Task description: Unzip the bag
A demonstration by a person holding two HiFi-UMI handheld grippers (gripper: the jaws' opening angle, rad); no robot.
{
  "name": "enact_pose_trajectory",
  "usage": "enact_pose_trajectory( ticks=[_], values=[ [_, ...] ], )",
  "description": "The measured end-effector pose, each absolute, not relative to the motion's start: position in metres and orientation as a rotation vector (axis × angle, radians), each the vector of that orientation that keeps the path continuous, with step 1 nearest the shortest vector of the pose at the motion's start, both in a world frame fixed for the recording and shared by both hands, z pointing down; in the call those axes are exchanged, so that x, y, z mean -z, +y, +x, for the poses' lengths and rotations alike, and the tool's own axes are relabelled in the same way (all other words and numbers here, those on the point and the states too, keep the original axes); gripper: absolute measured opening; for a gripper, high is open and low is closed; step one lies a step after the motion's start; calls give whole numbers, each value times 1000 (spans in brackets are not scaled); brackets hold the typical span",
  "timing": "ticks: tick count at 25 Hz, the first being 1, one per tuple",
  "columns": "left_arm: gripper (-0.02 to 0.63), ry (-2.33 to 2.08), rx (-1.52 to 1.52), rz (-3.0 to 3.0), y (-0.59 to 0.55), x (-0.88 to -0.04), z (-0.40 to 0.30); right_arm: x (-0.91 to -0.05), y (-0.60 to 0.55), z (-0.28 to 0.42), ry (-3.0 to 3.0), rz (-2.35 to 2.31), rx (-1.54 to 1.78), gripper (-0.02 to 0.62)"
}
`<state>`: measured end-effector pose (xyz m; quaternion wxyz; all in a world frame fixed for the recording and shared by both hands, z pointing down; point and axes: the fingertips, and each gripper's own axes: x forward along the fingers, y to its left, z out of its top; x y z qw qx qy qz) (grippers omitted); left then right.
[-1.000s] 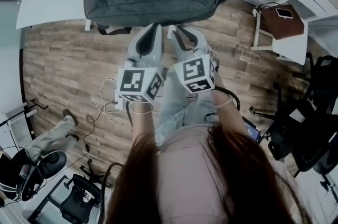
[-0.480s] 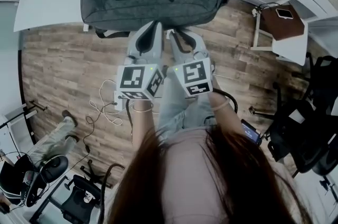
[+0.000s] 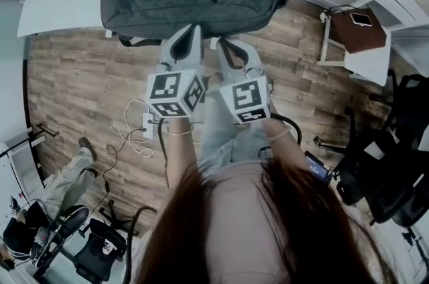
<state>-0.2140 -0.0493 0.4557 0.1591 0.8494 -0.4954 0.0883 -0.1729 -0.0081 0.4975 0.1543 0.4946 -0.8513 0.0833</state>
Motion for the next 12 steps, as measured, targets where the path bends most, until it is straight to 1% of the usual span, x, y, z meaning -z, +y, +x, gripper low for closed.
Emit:
enact_pose_trajectory(
  ticks=[12],
  values=[
    [8,-1497,-323,2377,-51,-466,-213,-502,0,-162,-2392,1374,-198,9]
  ],
)
